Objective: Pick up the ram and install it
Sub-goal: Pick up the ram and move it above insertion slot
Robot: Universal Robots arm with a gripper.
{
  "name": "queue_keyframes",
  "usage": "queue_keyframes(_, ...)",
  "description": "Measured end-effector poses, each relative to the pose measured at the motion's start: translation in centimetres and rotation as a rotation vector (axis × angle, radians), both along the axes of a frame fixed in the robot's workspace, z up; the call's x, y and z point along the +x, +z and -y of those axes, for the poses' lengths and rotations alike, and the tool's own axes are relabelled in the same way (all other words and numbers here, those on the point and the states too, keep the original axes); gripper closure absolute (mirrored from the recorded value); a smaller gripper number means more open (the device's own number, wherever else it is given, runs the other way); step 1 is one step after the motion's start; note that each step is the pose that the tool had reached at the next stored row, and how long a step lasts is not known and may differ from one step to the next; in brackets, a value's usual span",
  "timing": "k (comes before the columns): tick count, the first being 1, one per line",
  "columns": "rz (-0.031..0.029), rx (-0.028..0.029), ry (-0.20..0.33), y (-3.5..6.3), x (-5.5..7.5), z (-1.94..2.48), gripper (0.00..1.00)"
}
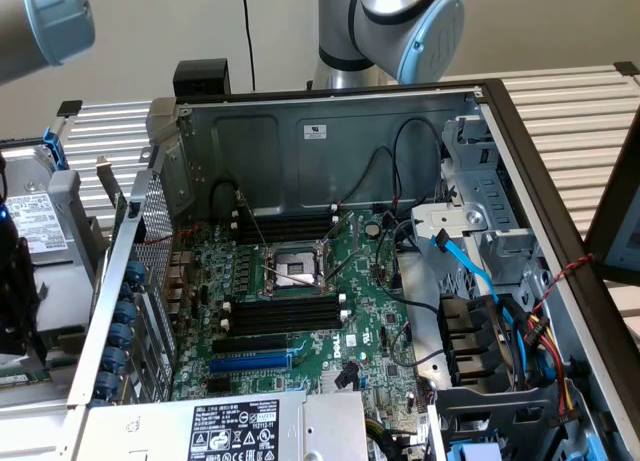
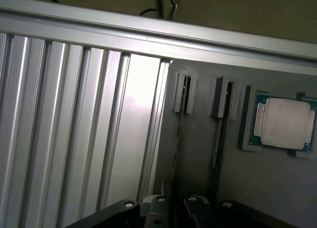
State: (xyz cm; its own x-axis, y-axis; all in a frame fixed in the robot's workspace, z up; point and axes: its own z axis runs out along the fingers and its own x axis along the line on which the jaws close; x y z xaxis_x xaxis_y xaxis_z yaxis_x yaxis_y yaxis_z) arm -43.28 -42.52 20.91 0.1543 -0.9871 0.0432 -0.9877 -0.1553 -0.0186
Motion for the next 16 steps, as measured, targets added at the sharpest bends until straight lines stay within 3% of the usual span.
queue_keyframes(9, 0.0001, 0.0, 0.0, -0.07, -0.13, 0.02, 0.82)
queue_keyframes(16, 0.0001, -0.0034, 0.0, 0.22, -0.13, 0.02, 0.82)
